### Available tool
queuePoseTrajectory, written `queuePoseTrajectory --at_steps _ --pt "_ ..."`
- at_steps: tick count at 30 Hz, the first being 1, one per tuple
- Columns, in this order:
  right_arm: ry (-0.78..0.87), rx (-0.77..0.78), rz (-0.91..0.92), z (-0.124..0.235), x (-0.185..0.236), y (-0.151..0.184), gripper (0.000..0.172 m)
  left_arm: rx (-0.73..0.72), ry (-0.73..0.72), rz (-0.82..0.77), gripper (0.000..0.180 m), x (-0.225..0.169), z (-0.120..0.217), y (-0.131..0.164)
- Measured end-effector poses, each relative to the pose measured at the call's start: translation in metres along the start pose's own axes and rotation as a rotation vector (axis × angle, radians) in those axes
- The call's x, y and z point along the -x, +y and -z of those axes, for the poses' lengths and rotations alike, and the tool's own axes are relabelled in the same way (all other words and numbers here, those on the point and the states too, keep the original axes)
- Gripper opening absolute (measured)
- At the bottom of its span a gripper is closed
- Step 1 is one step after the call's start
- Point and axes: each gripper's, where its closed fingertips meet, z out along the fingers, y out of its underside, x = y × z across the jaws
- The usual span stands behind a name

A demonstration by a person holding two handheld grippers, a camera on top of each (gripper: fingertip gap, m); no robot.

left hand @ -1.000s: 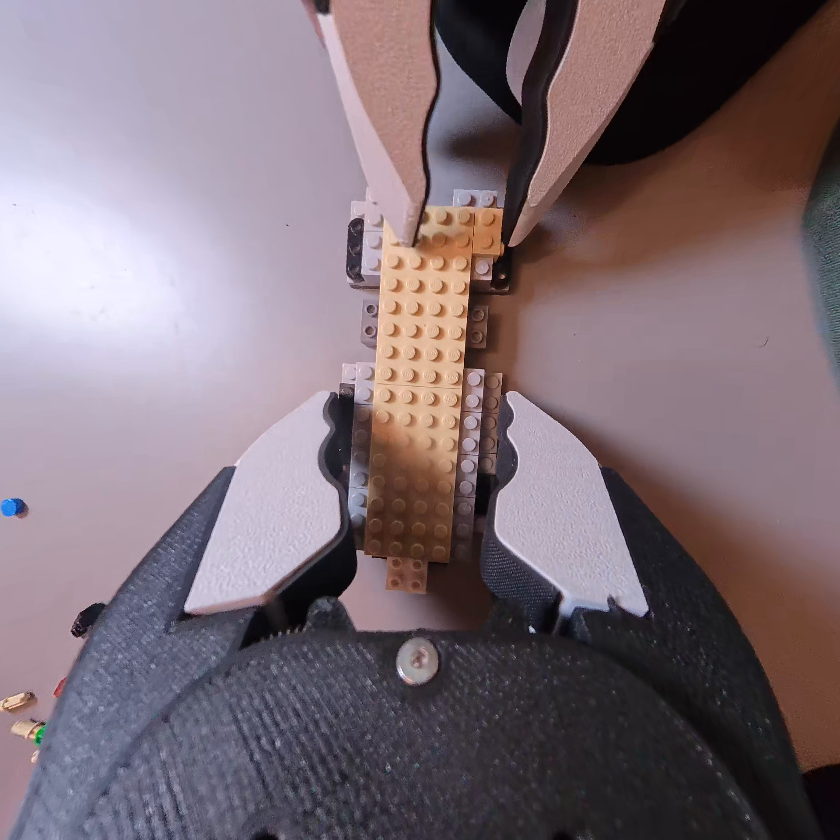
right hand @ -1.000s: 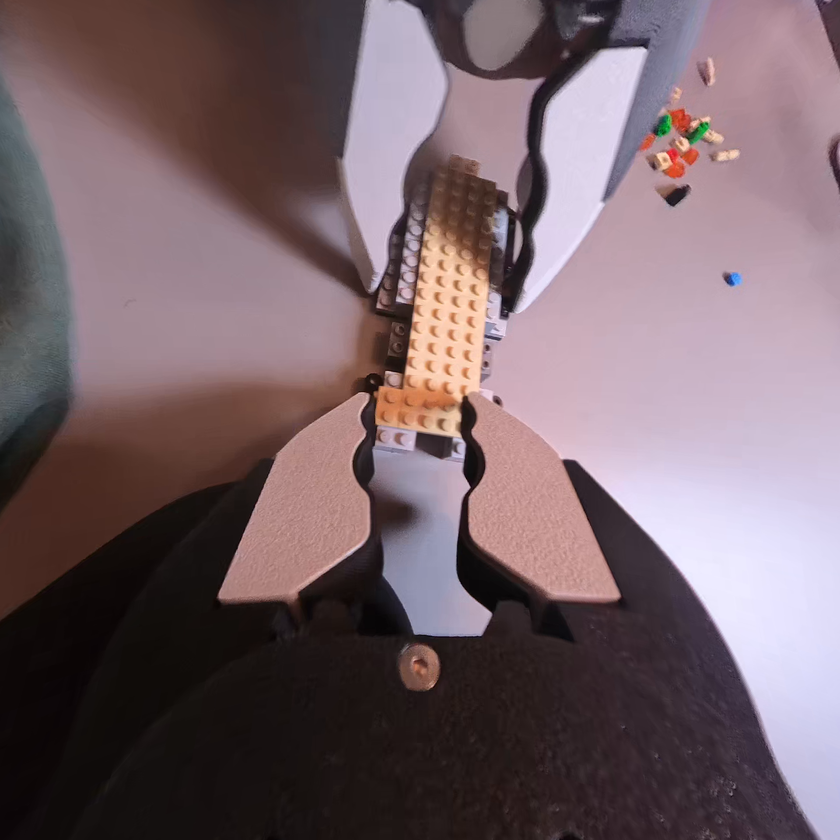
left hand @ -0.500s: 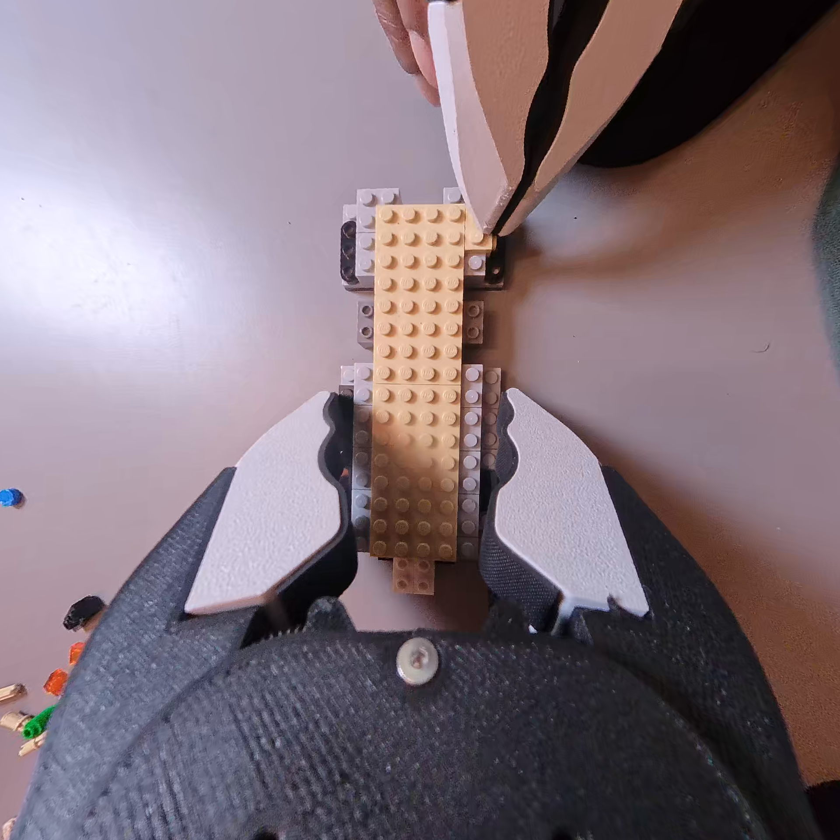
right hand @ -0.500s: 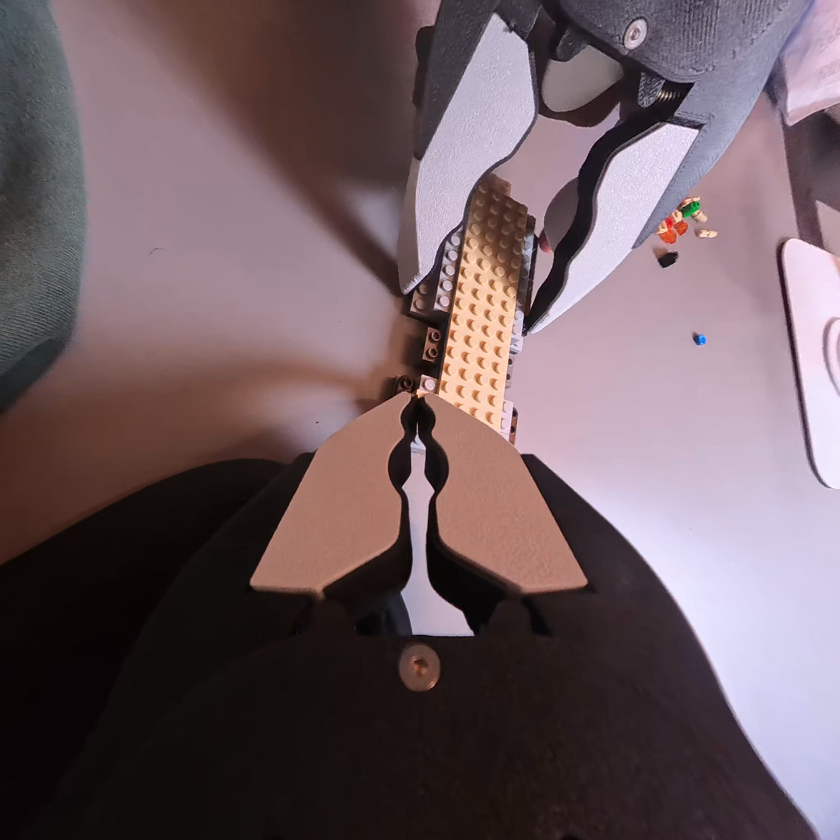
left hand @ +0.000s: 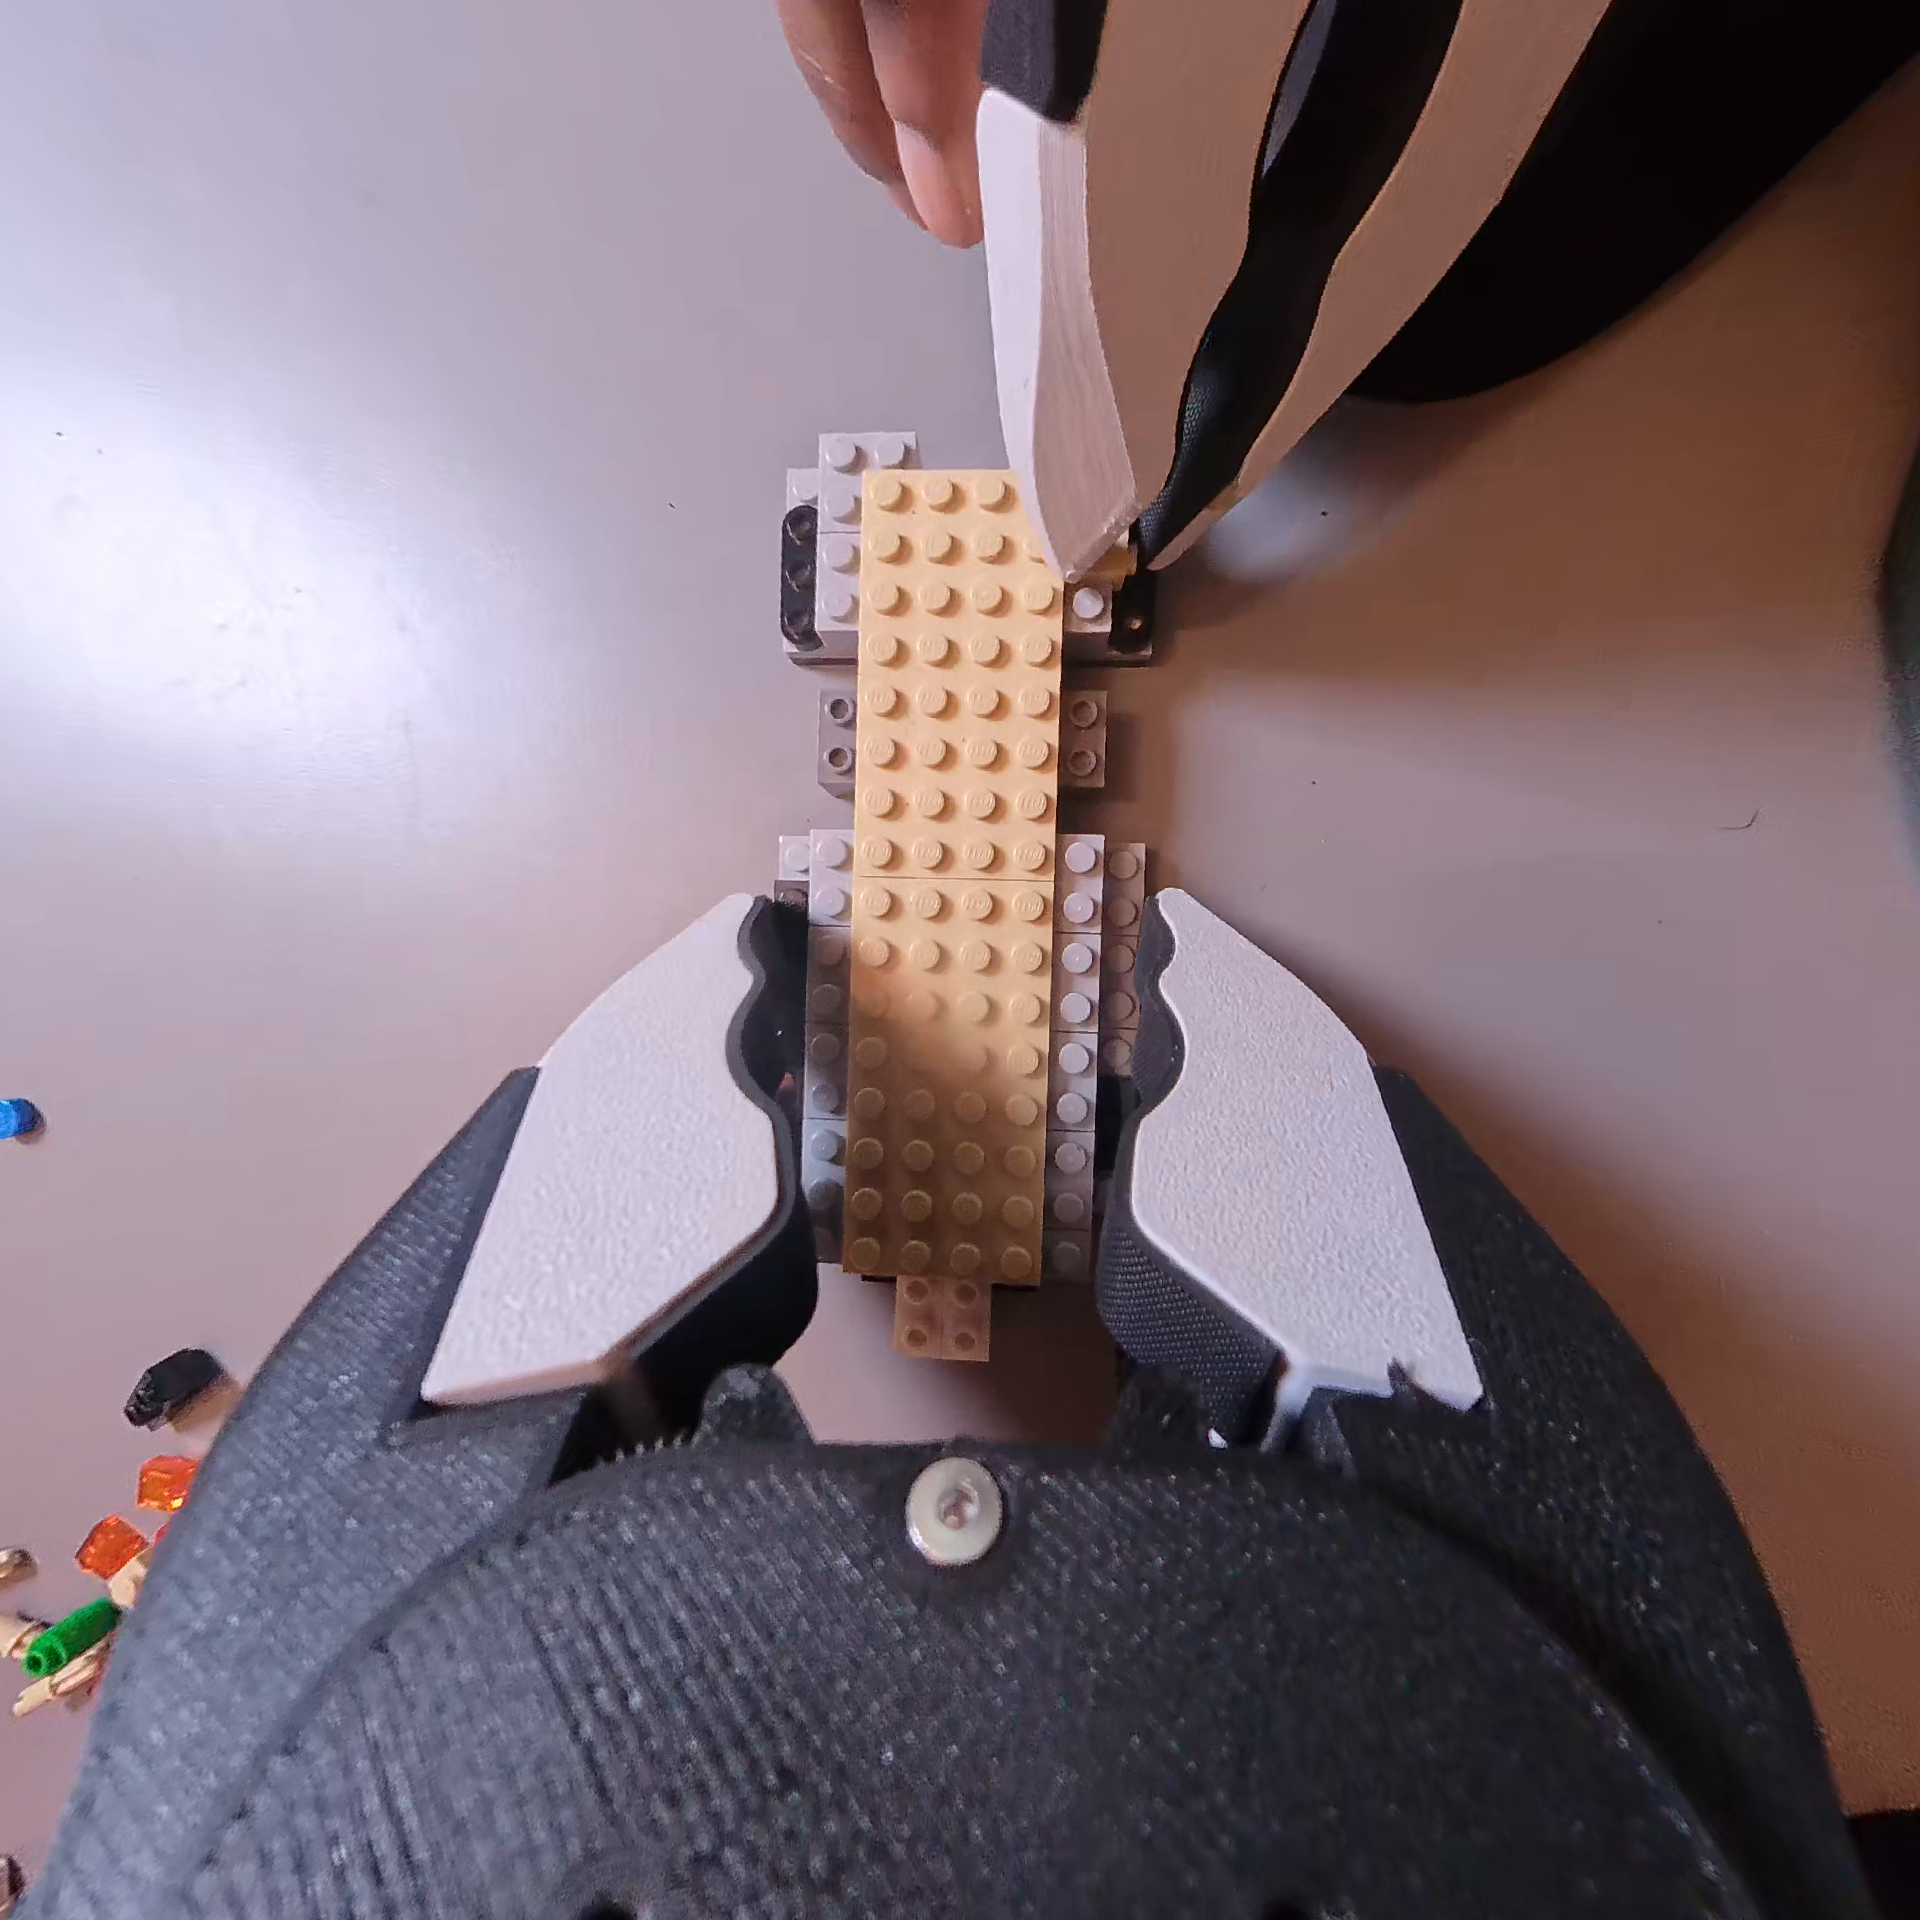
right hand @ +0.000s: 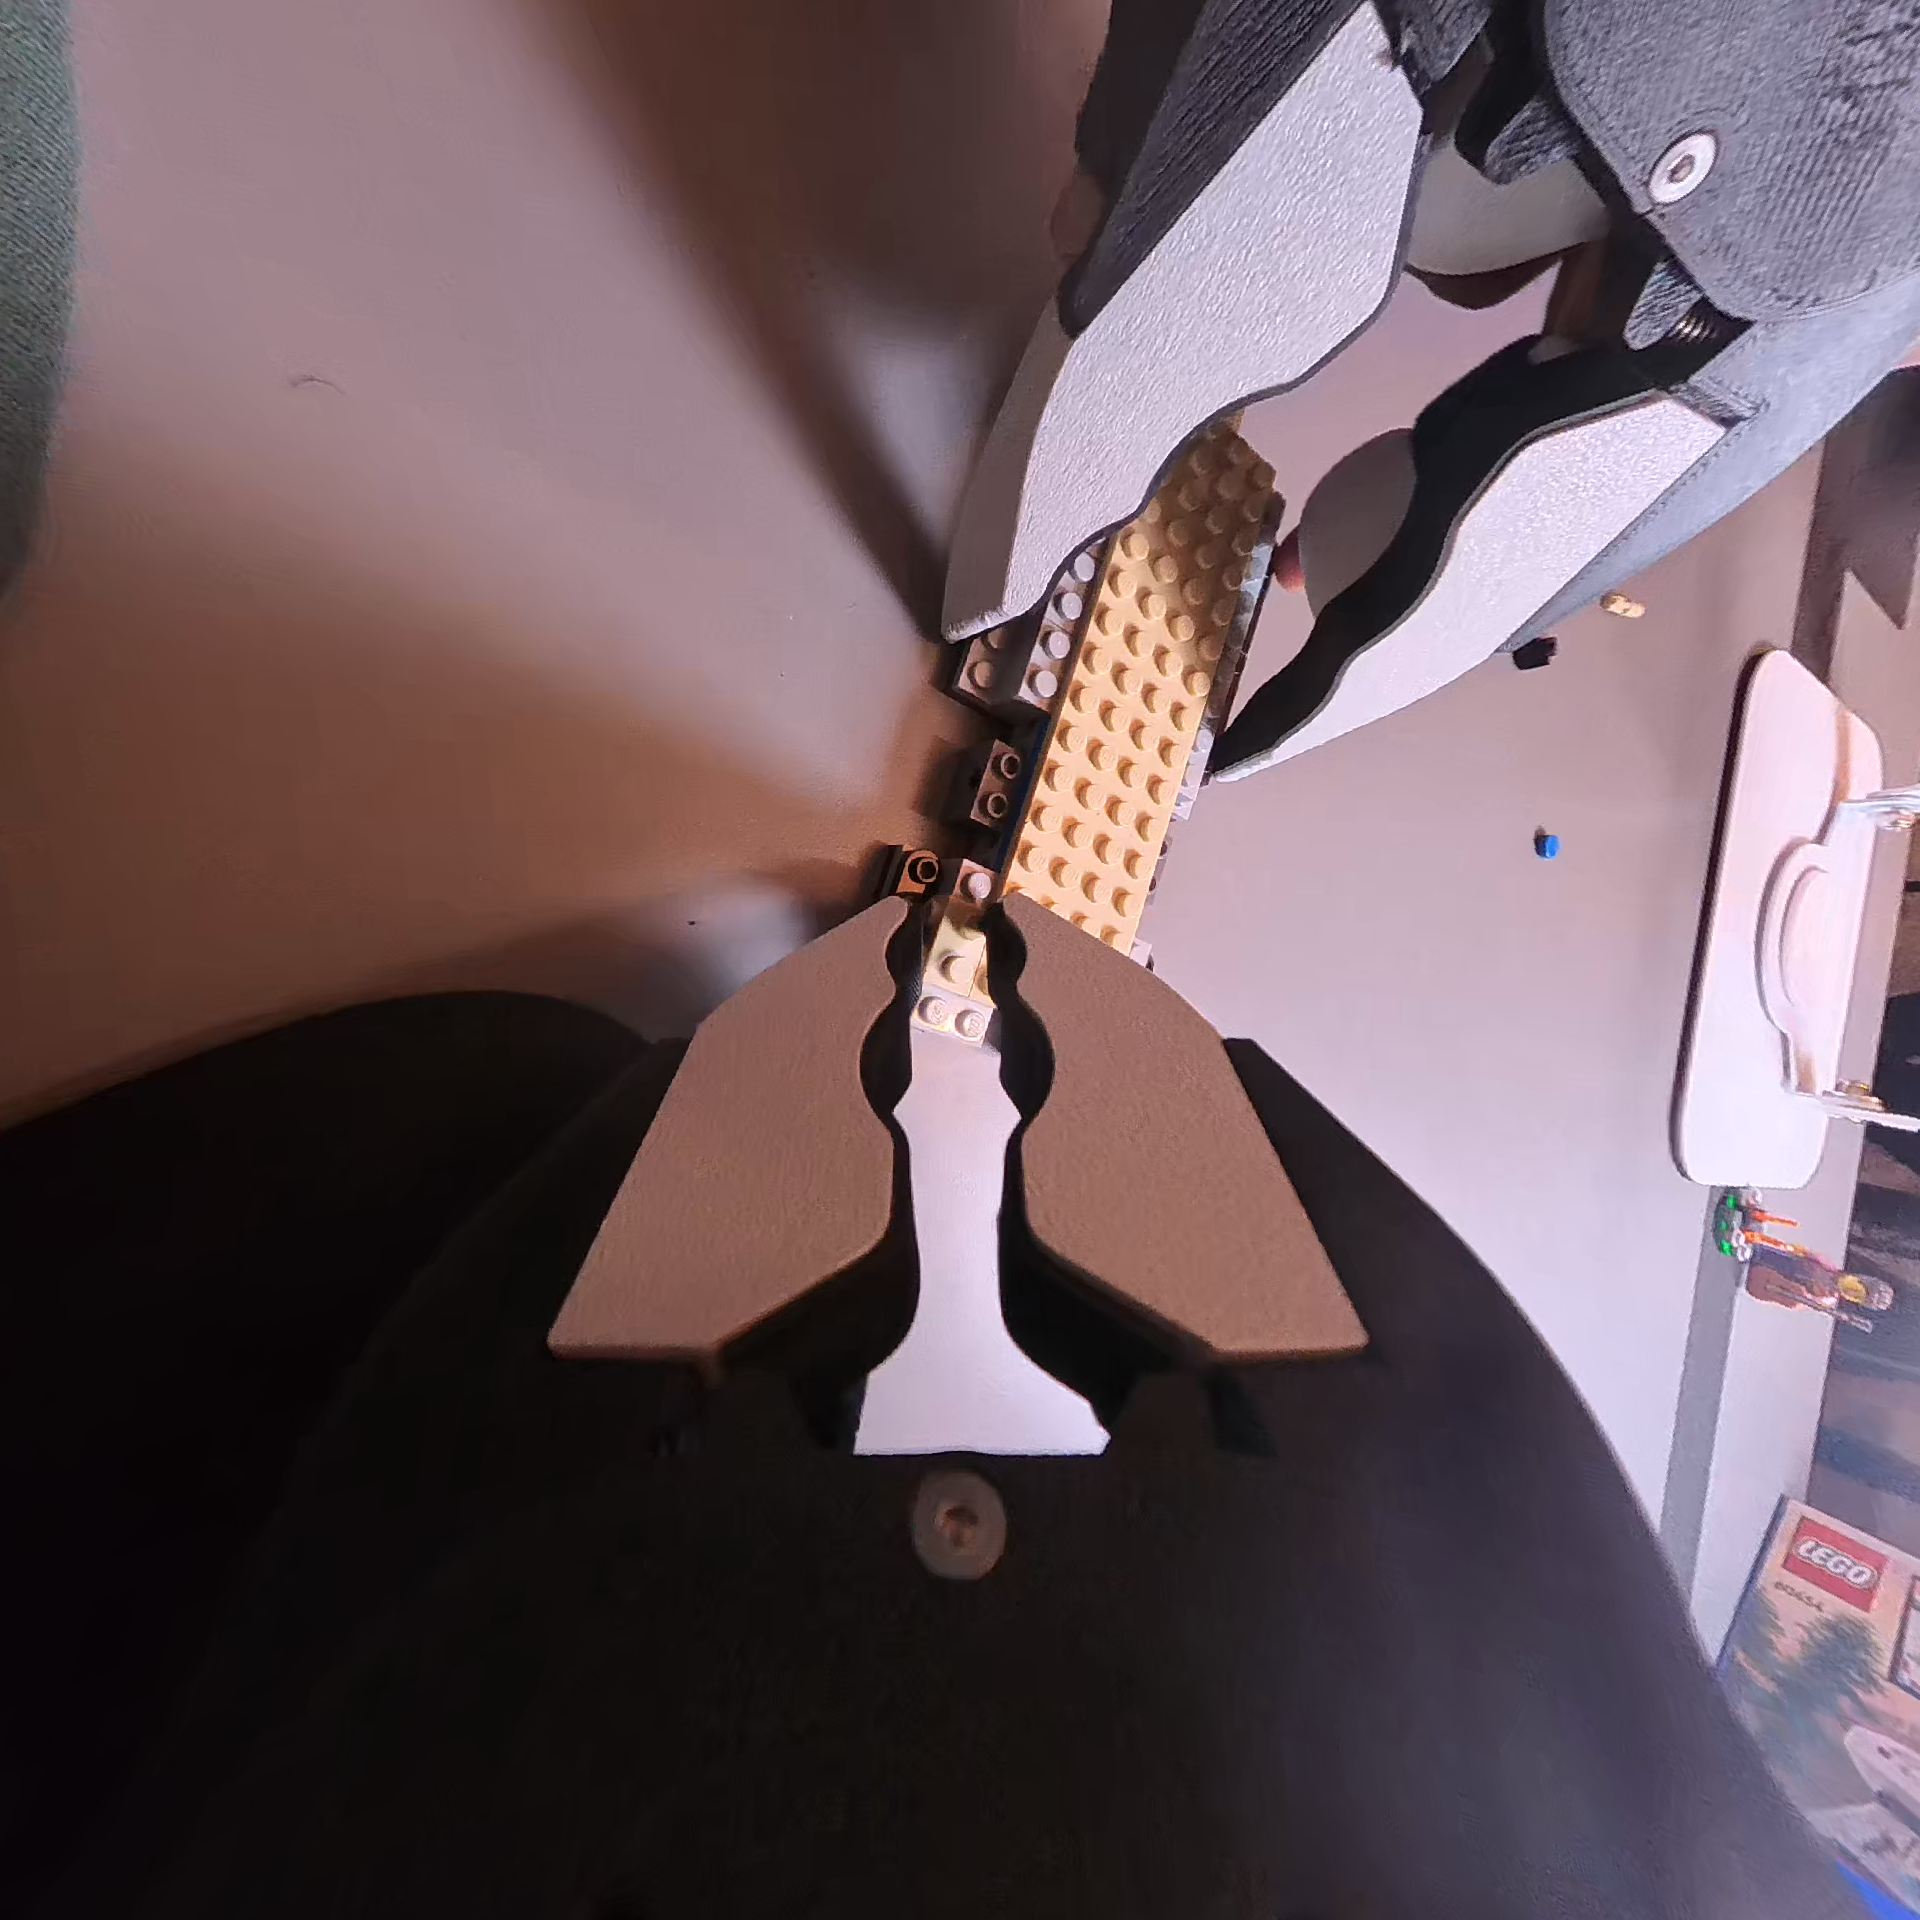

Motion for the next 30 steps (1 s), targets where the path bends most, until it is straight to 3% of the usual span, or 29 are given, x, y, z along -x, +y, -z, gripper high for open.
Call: queuePoseTrajectory --at_steps 8,9,11,13,19,26,30 --pt "0.002 -0.059 0.006 -0.002 0.006 -0.003 0.01 -0.017 -0.017 0.011 0.067 0.005 0.0 0.001" --pt "-0.049 -0.075 -0.011 -0.004 0.018 -0.005 0.0 -0.004 -0.029 0.043 0.067 0.011 0.002 0.005" --pt "0.019 -0.091 0.003 -0.002 0.014 -0.004 0.0 0.001 -0.02 0.027 0.067 0.014 0.006 0.012" --pt "0.087 -0.143 -0.082 0.011 -0.006 -0.005 0.0 0.013 -0.009 0.006 0.067 0.009 0.007 0.013" --pt "0.076 -0.177 -0.292 0.013 -0.019 0.0 0.009 0.008 -0.032 0.052 0.067 0.013 0.005 0.01" --pt "0.085 -0.04 -0.633 -0.003 -0.022 0.021 0.036 0.021 -0.122 0.208 0.067 0.021 0.004 0.008" --pt "0.127 0.0 -0.664 -0.006 -0.031 0.033 0.028 0.074 -0.115 0.203 0.076 0.009 0.004 0.009"
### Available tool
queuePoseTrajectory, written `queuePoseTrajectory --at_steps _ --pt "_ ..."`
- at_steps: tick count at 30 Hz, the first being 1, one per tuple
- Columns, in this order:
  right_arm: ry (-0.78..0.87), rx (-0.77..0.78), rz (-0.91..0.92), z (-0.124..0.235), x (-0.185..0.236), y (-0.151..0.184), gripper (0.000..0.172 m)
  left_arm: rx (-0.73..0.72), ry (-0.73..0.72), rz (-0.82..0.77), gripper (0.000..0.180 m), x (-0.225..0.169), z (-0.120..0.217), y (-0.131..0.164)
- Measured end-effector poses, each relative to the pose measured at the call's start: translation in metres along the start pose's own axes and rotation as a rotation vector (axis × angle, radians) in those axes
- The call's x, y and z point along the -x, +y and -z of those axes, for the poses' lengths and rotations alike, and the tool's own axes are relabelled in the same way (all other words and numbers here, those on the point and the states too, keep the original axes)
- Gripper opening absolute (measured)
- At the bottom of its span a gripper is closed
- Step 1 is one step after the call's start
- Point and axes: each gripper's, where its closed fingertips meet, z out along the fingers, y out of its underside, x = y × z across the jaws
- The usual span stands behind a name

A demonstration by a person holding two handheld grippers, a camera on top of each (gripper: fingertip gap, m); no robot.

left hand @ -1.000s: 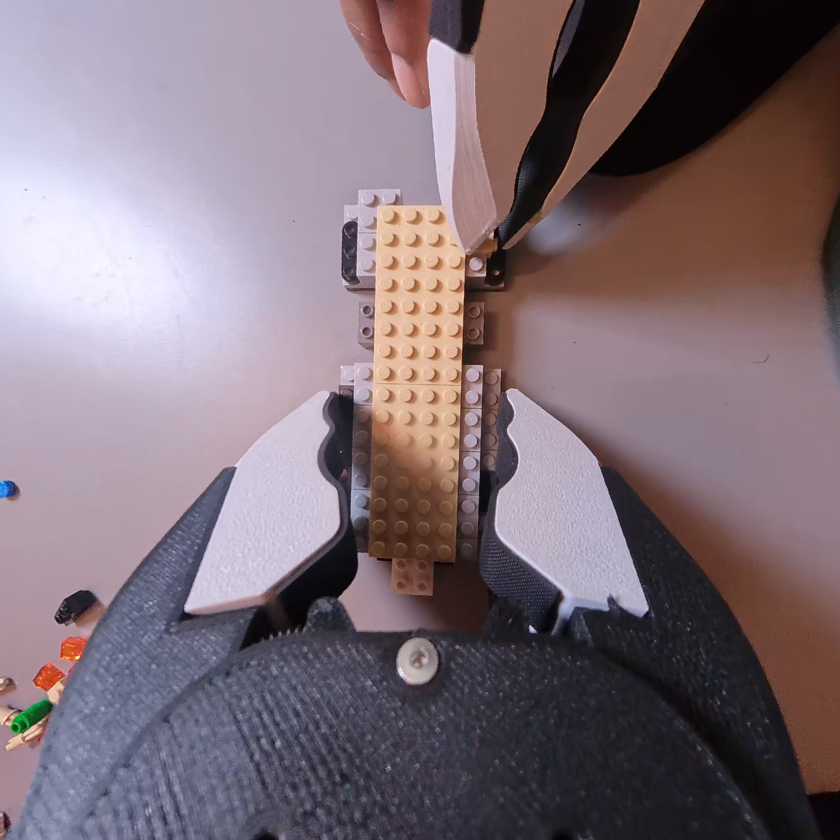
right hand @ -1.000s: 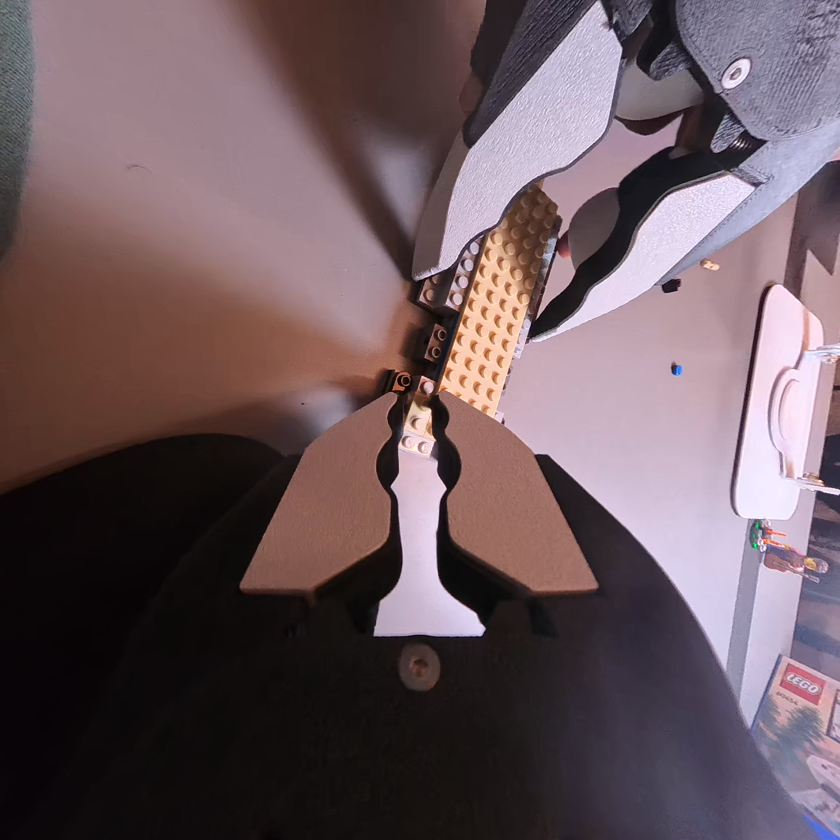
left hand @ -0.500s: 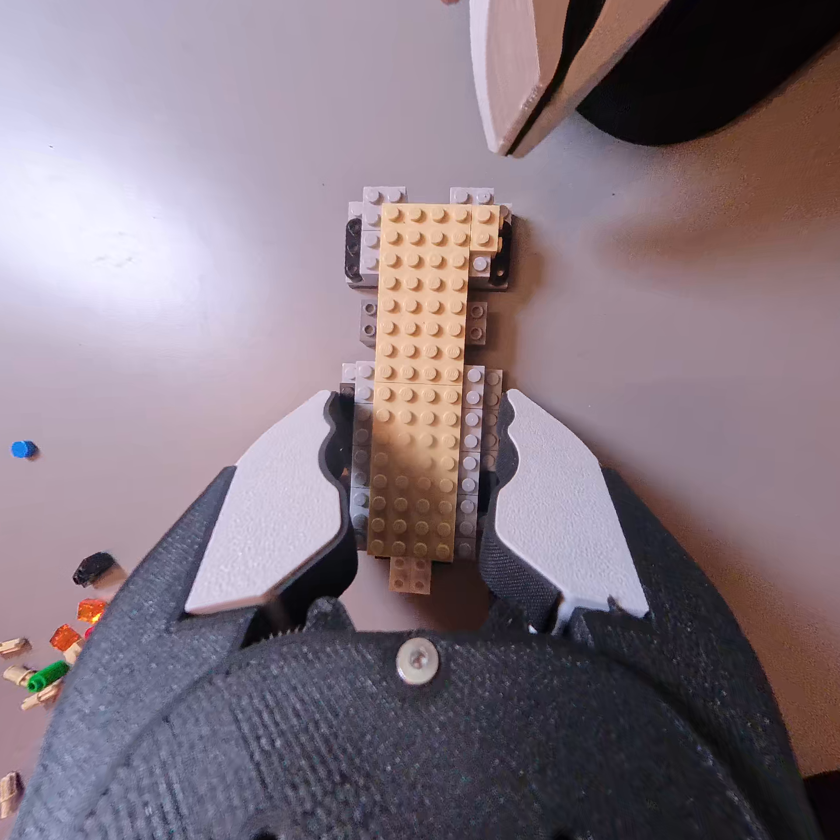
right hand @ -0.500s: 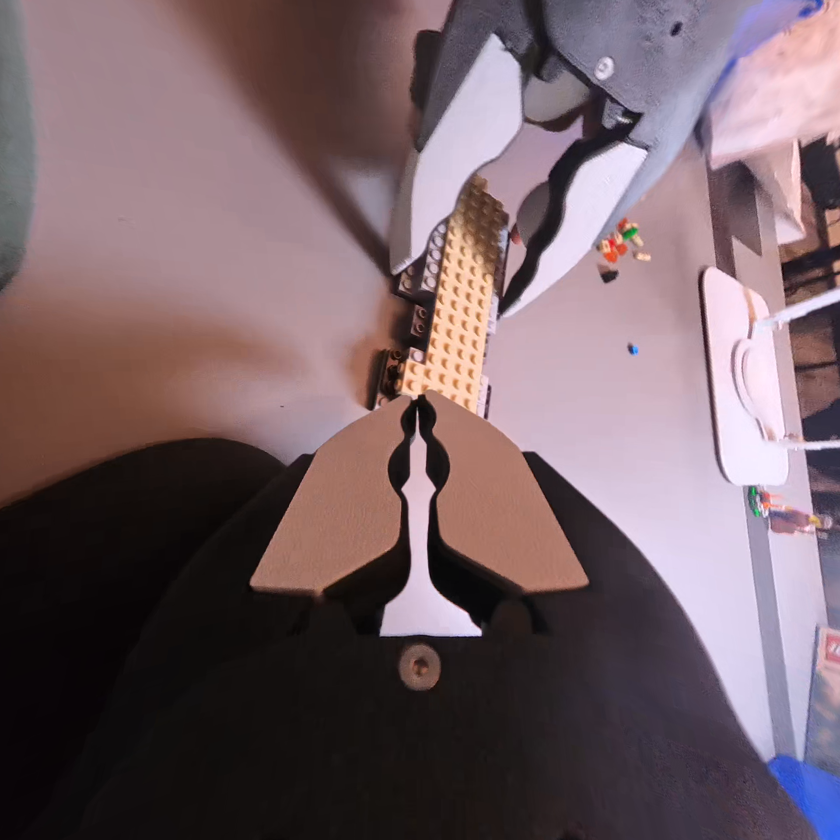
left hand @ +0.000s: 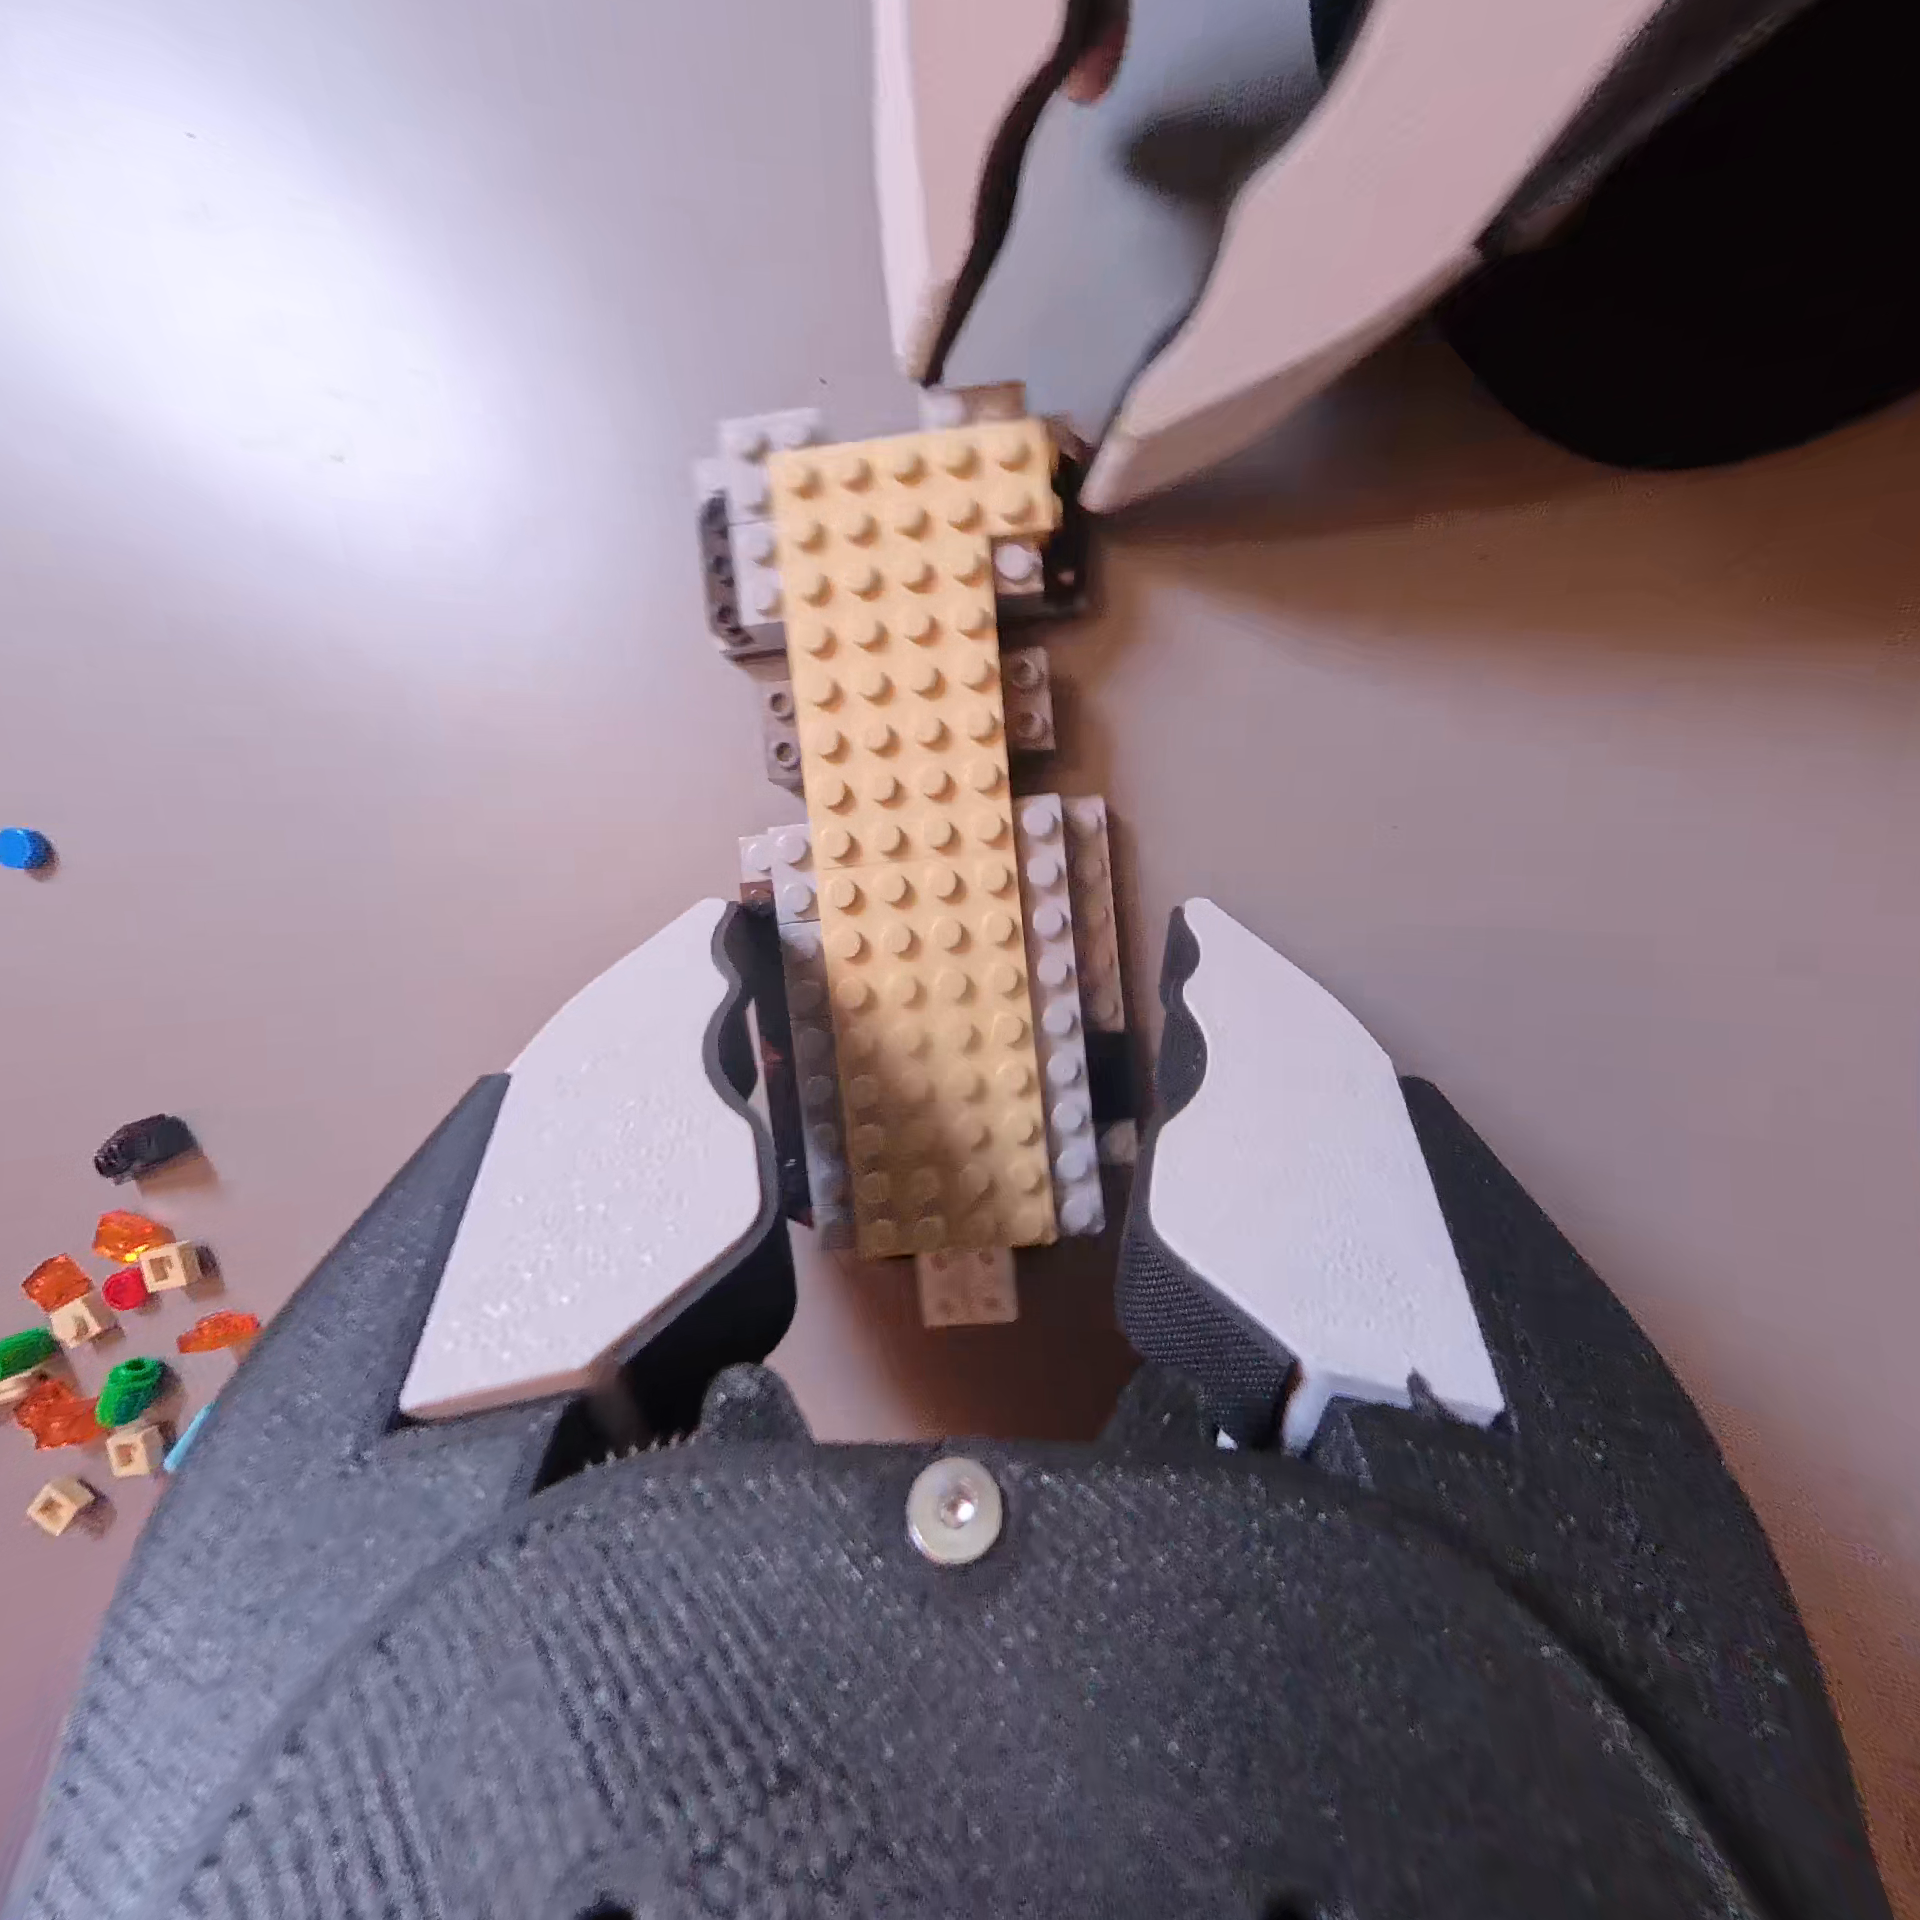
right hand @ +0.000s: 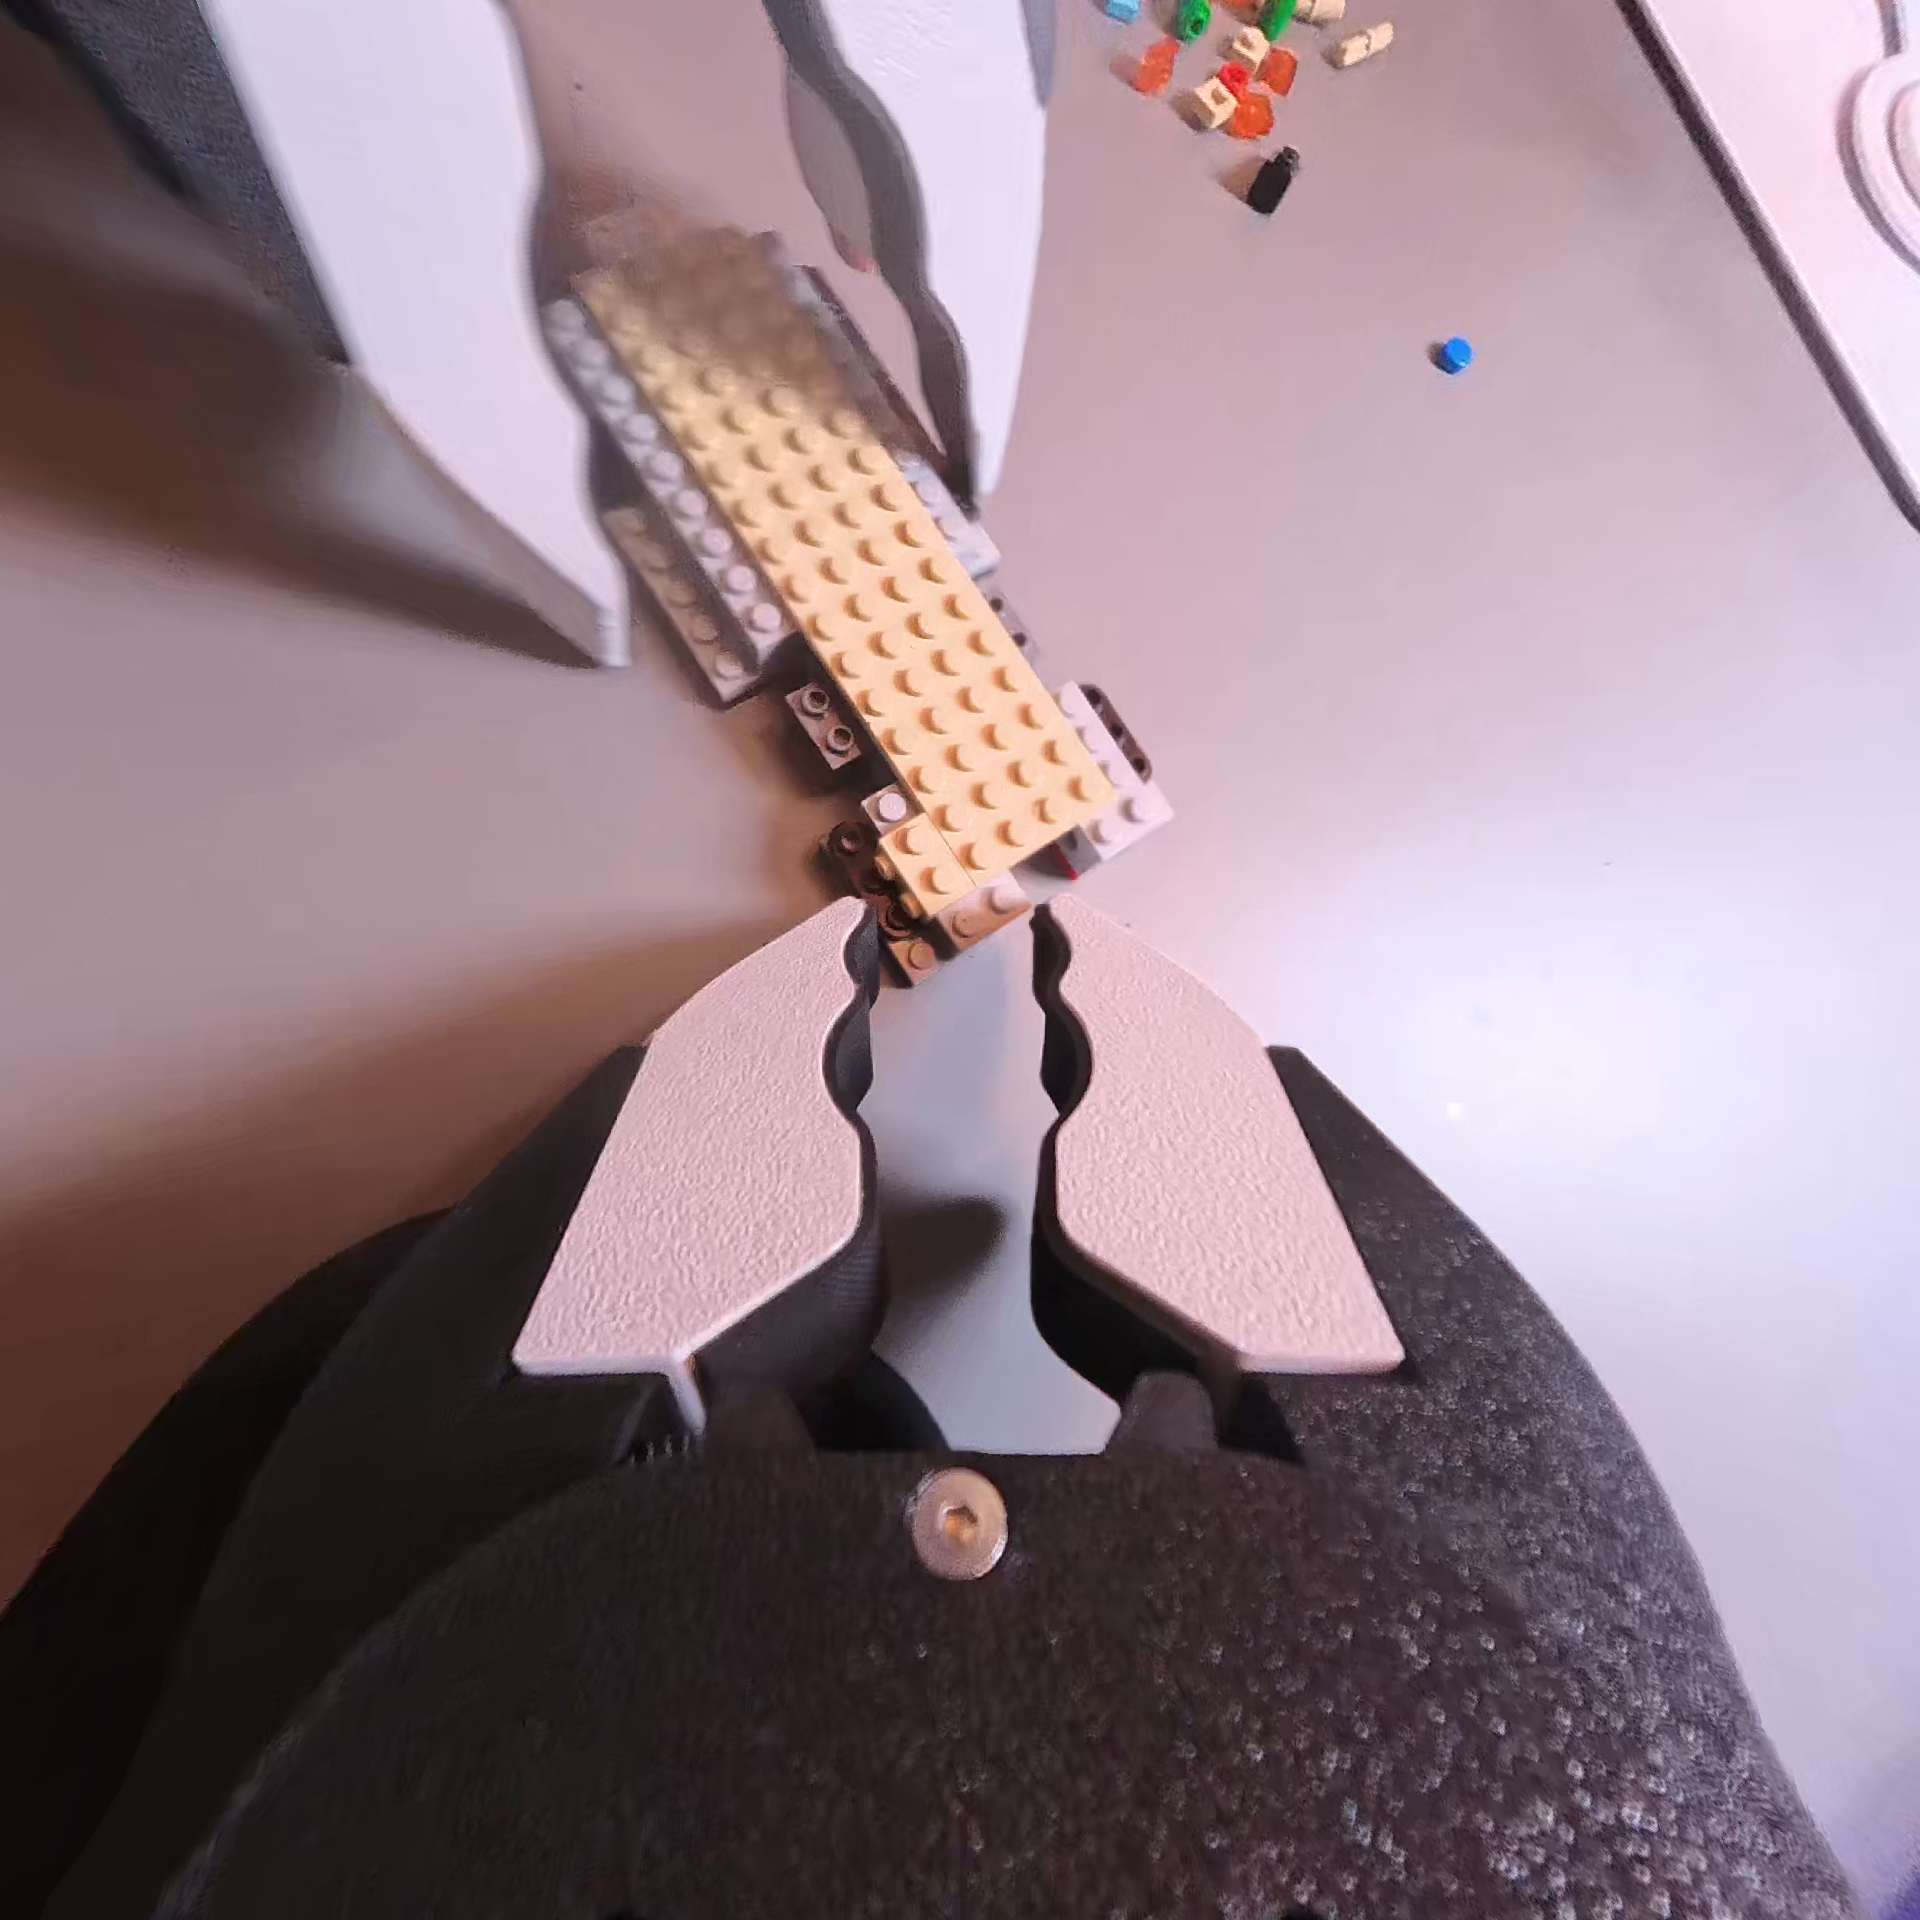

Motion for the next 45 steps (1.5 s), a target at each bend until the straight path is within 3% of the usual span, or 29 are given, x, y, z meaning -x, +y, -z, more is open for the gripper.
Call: queuePoseTrajectory --at_steps 4,8,15,23,27,33,40,45 --pt "0.054 0.0 -0.011 0.0 -0.022 0.003 0.017 -0.014 0.117 0.011 0.078 -0.019 0.007 0.003" --pt "-0.038 -0.047 -0.124 0.003 -0.021 0.0 0.028 -0.103 0.246 0.056 0.067 -0.027 0.024 -0.003" --pt "-0.087 -0.028 -0.165 0.003 -0.009 -0.003 0.035 -0.094 0.285 0.052 0.062 -0.033 0.02 -0.001" --pt "-0.099 -0.023 -0.147 -0.004 -0.015 -0.004 0.022 -0.111 0.403 -0.007 0.059 -0.067 0.021 -0.01" --pt "-0.11 -0.05 -0.127 -0.005 -0.015 -0.006 0.027 -0.166 0.358 0.021 0.059 -0.044 0.025 -0.016" --pt "-0.148 -0.099 0.005 -0.003 -0.018 -0.017 0.03 -0.213 0.136 -0.097 0.062 0.022 0.008 -0.026" --pt "-0.295 -0.056 0.094 -0.007 -0.017 -0.016 0.023 -0.242 0.337 -0.161 0.053 0.013 -0.009 -0.036" --pt "-0.371 -0.038 0.098 -0.007 -0.017 -0.015 0.023 -0.217 0.343 -0.212 0.055 0.009 -0.013 -0.029"
